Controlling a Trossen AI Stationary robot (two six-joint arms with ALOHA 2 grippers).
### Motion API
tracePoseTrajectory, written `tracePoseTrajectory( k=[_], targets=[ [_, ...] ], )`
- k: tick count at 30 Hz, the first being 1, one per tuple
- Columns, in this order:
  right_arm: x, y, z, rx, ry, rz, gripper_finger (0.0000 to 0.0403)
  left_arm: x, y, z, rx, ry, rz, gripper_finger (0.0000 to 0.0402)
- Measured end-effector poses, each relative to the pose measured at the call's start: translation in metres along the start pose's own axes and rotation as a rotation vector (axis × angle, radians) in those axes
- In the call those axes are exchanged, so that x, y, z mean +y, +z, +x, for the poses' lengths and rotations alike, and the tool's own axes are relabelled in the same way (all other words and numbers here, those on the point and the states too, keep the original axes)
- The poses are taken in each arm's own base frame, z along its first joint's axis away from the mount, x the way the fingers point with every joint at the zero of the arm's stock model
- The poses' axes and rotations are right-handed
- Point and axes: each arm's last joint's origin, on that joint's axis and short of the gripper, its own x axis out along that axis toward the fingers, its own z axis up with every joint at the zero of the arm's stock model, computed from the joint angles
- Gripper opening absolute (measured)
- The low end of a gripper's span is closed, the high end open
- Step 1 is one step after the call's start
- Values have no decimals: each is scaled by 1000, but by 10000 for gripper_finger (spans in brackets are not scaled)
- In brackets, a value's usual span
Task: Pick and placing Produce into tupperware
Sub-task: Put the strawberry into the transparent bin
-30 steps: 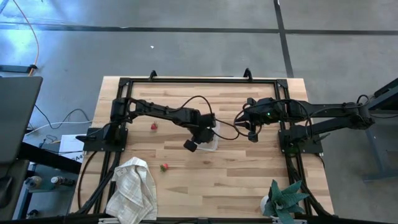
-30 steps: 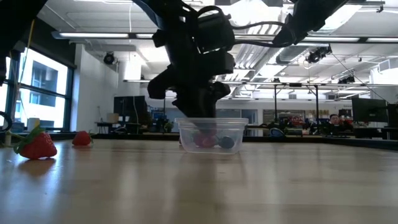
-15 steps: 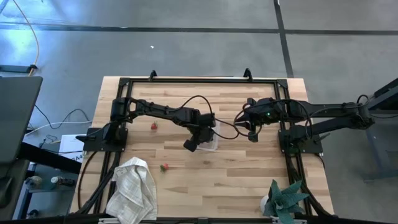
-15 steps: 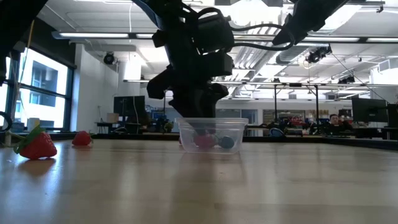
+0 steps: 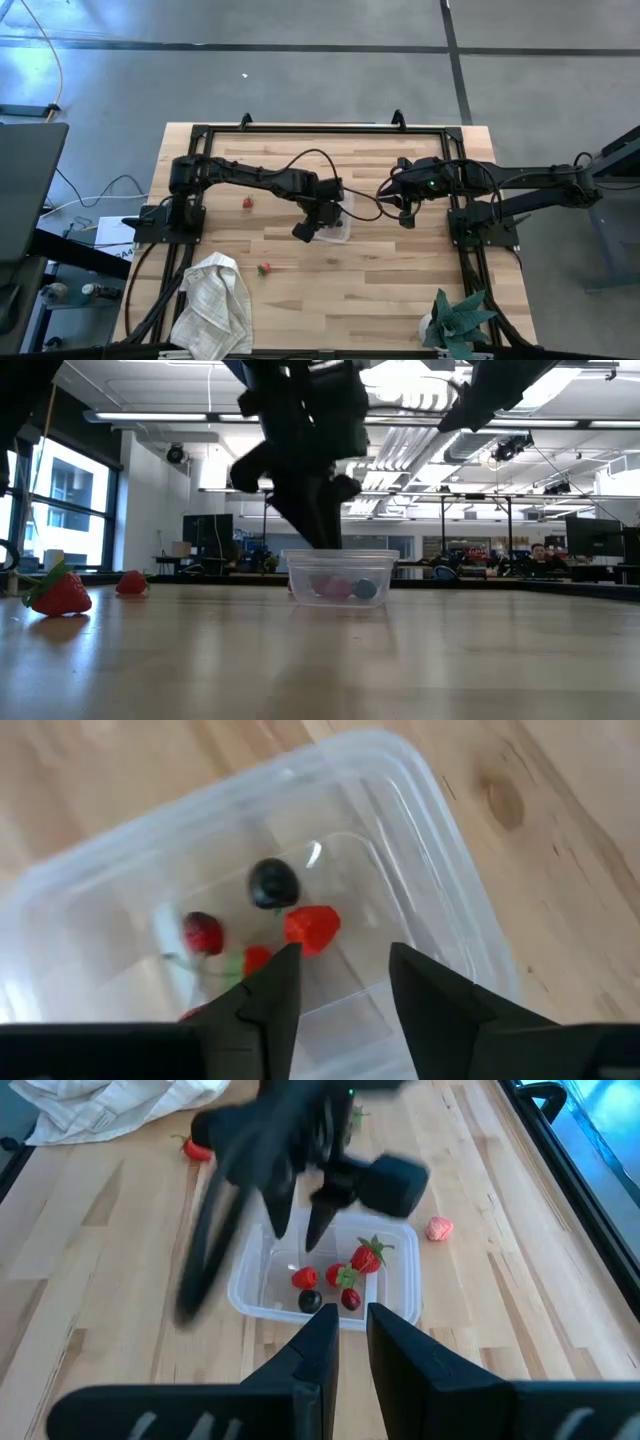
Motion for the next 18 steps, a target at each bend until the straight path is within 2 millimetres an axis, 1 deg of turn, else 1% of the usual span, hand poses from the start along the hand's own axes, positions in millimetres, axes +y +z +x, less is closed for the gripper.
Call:
tracePoseTrajectory(
  k=[6, 9, 15, 18],
  targets=[
    [0, 0, 0, 0, 0, 0, 47, -3, 2, -43, 9, 126, 6, 121],
    [0, 0, 0, 0, 0, 0, 47, -6, 0, -65, 32, 184, 4, 116],
    [0, 0, 0, 0, 0, 0, 47, -16, -12, -111, 132, 340, -39, 117],
    [0, 0, 0, 0, 0, 0, 47, -17, -22, -132, 144, 376, -108, 118]
  ],
)
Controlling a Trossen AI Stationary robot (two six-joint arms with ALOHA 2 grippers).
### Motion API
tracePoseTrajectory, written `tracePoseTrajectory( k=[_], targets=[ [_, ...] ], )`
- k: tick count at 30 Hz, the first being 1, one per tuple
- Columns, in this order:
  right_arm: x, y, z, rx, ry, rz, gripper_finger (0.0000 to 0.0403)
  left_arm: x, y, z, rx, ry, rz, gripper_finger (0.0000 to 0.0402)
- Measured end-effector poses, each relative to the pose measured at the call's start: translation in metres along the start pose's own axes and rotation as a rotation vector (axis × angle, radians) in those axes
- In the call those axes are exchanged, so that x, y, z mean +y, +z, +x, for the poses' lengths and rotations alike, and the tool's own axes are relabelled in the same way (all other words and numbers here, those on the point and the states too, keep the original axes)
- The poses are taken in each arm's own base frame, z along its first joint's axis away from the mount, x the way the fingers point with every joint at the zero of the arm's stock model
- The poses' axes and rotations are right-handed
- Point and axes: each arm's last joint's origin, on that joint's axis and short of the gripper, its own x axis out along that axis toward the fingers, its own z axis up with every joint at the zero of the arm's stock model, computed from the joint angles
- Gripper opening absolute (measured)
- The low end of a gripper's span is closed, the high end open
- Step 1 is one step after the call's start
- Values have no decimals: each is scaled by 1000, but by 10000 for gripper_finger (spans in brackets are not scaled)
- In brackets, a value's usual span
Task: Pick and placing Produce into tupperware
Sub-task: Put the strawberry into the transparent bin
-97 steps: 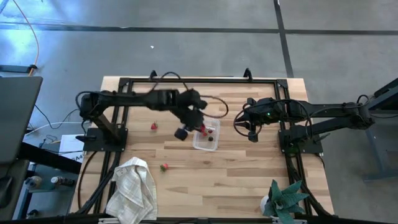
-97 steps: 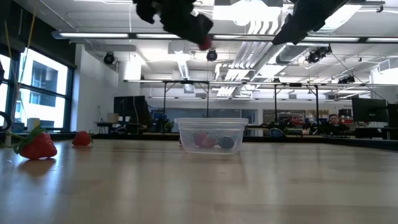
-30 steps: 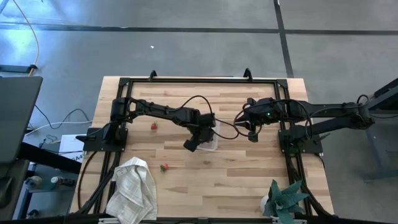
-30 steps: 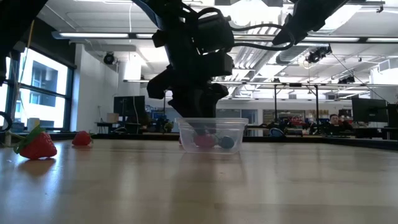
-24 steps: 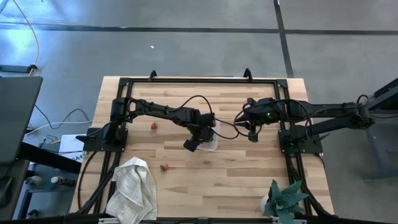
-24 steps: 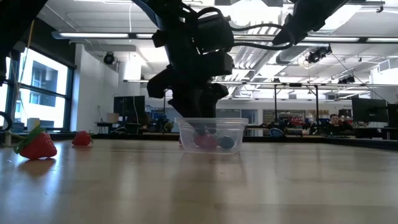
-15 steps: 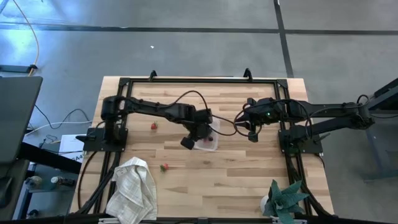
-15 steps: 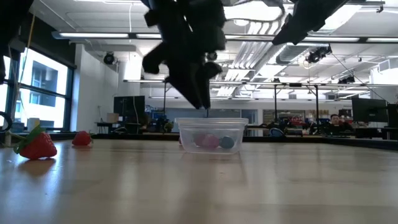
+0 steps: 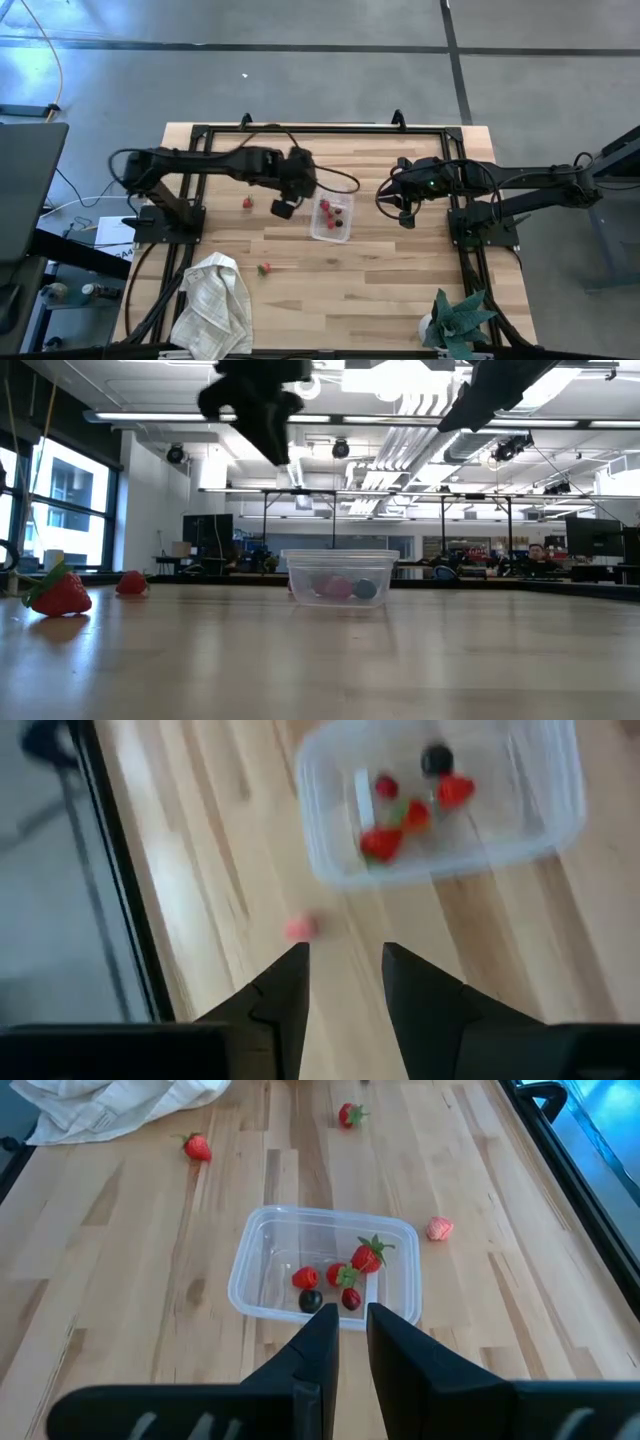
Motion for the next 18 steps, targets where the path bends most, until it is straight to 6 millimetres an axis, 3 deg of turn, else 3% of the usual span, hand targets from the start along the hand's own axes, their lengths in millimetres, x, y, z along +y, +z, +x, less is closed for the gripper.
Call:
tracePoseTrajectory(
  k=[8, 18],
  targets=[
    [0, 0, 0, 0, 0, 1, 47, 23, -42, -22, 133, -16, -283, 117],
    [0, 0, 0, 0, 0, 1, 47, 23, -62, -33, 205, -35, -374, 117]
  ],
)
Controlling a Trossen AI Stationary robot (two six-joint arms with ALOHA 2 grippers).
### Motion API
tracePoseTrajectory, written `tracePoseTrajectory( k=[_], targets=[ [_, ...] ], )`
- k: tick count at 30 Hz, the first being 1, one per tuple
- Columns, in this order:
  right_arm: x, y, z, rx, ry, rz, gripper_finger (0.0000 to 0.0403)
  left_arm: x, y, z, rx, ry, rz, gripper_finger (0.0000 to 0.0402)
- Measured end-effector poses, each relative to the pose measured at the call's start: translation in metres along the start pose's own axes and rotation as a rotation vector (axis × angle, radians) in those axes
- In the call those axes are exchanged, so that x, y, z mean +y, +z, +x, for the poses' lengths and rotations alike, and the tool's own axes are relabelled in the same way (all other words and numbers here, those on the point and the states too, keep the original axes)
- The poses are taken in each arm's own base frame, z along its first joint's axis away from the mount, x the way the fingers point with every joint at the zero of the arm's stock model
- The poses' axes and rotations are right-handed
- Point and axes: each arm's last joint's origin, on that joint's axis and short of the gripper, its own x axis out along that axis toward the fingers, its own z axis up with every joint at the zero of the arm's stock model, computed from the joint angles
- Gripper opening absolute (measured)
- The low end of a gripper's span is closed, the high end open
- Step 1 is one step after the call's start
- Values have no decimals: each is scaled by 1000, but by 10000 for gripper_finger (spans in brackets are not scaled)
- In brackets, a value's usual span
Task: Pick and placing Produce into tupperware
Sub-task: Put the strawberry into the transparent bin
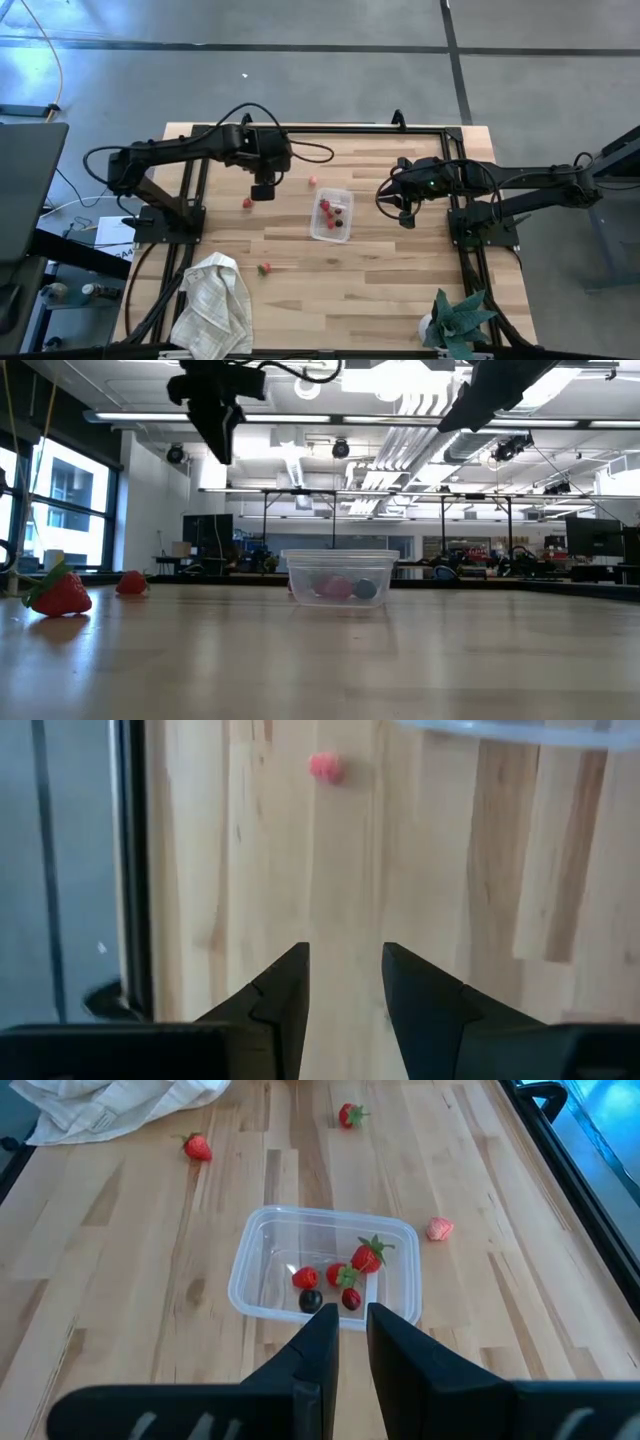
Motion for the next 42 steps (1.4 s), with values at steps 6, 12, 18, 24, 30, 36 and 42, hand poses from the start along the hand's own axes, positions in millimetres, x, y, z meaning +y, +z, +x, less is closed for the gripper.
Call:
tracePoseTrajectory(
  k=[6, 12, 18, 24, 30, 36, 42],
  targets=[
    [0, 0, 0, 1, 0, -1, 47, -7, -34, -4, -8, 2, -143, 117],
    [0, 0, 0, 0, 0, 0, 47, -21, -81, 0, -18, -22, -347, 118],
    [0, 0, 0, 0, 0, 0, 47, -39, -119, 28, -29, -95, -510, 118],
    [0, 0, 0, 0, 0, -1, 47, -53, -134, 61, -7, -186, -520, 118],
    [0, 0, 0, 1, 0, 0, 47, -59, -145, 77, 62, -183, -507, 118],
    [0, 0, 0, 0, 0, -1, 47, -62, -145, 88, 12, -202, -500, 118],
    [0, 0, 0, 0, 0, -1, 47, -64, -150, 94, 36, -192, -497, 119]
  ],
)
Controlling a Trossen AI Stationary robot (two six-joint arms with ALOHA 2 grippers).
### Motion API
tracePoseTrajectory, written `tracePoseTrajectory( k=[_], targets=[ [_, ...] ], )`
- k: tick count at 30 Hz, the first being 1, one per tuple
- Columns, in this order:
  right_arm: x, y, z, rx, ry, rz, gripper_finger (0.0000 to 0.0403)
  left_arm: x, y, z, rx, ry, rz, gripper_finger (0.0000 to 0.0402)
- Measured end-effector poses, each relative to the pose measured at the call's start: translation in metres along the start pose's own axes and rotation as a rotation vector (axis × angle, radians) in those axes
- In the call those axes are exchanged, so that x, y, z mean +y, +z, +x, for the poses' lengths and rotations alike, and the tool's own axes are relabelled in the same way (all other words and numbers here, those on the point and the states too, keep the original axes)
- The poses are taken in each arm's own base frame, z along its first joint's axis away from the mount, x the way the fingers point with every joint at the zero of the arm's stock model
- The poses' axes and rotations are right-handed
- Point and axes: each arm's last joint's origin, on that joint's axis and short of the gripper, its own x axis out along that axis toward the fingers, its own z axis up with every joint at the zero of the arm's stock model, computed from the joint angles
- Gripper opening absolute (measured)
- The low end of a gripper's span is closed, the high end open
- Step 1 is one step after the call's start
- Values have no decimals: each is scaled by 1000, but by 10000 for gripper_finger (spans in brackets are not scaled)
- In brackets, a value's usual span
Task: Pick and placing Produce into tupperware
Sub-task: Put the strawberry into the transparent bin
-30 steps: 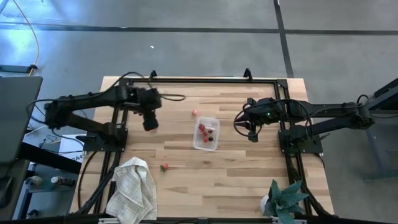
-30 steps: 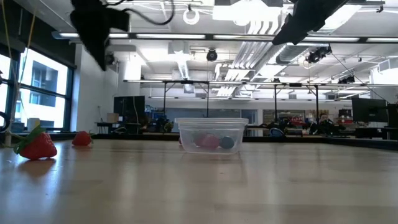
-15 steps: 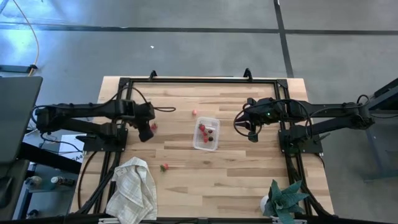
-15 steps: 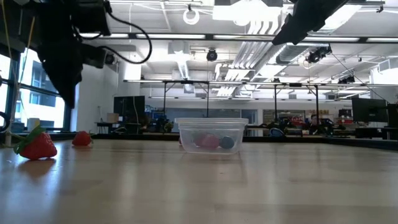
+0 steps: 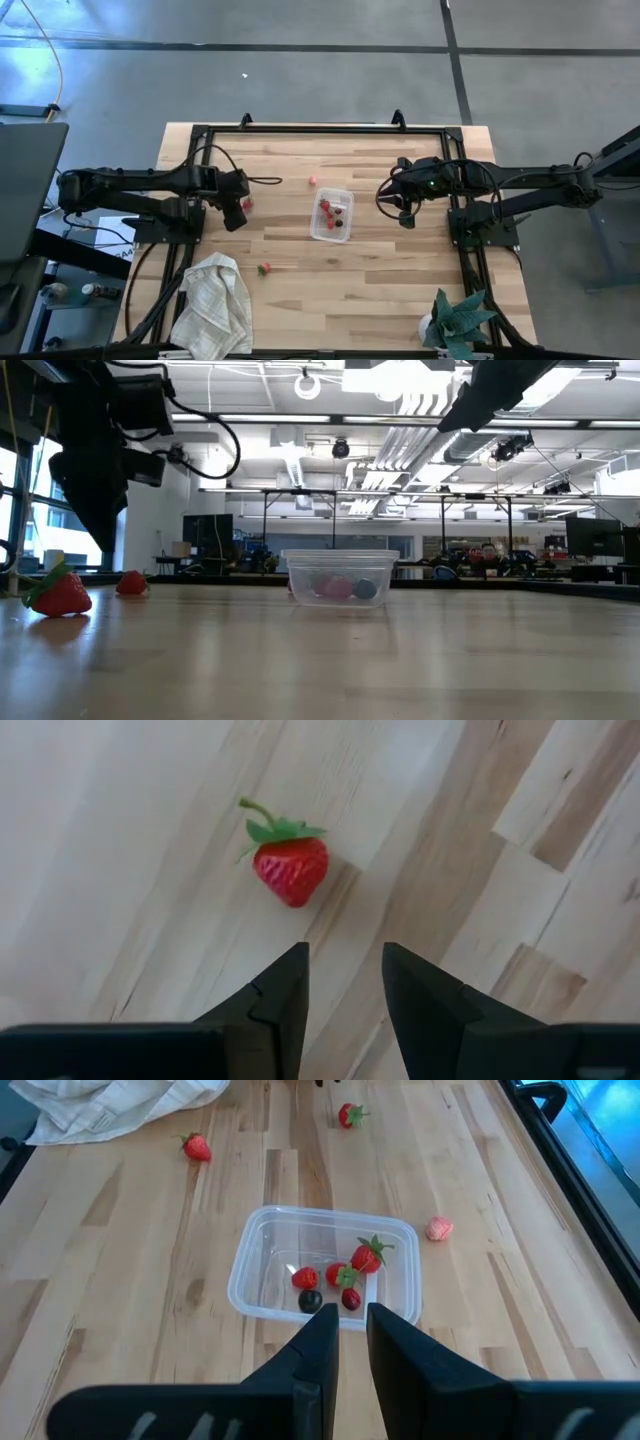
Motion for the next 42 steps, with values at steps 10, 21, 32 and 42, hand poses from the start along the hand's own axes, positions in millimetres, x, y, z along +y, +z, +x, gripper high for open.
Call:
tracePoseTrajectory(
  k=[10, 21, 32, 42],
  targets=[
    [0, 0, 0, 0, 0, 1, 47, 2, -9, 13, 23, 22, -10, 206],
    [0, 0, 0, 0, 0, 1, 47, 4, -12, 26, -33, 43, 55, 214],
    [0, 0, 0, 0, 0, 0, 47, 3, -7, 43, 61, 76, 111, 209],
    [0, 0, 0, 0, 0, 1, 47, -1, 4, 56, 28, 68, 105, 209]
  ],
)
